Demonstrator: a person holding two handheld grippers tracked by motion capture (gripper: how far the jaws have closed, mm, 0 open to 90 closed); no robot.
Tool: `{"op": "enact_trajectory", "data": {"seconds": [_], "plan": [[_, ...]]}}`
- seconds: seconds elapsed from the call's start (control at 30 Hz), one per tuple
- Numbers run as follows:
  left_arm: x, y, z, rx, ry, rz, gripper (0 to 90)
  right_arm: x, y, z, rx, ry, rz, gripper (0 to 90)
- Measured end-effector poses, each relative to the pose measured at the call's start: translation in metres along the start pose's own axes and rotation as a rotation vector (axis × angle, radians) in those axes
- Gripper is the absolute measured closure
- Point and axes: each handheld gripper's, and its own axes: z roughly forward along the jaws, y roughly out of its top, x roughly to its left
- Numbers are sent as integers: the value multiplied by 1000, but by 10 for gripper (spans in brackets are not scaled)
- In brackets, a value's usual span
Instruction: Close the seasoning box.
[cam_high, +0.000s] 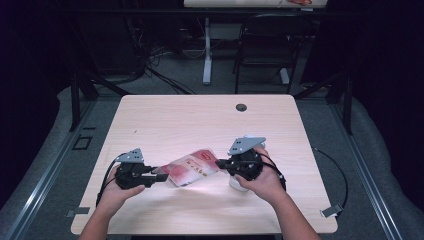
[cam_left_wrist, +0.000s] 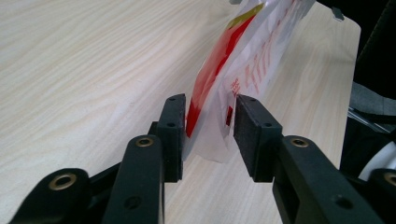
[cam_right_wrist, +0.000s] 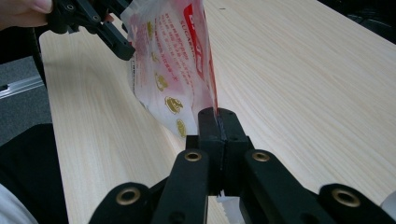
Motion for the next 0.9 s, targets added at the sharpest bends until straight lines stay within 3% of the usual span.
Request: {"op": "enact_trajectory", "data": {"seconds": [0.3, 0.9], "plan": [[1, -1, 1, 9, 6, -3, 608, 4, 1, 4, 45, -29, -41, 900], [-2, 1, 3, 25, 21, 19, 696, 3, 5, 0, 28, -17, -34, 900]]}}
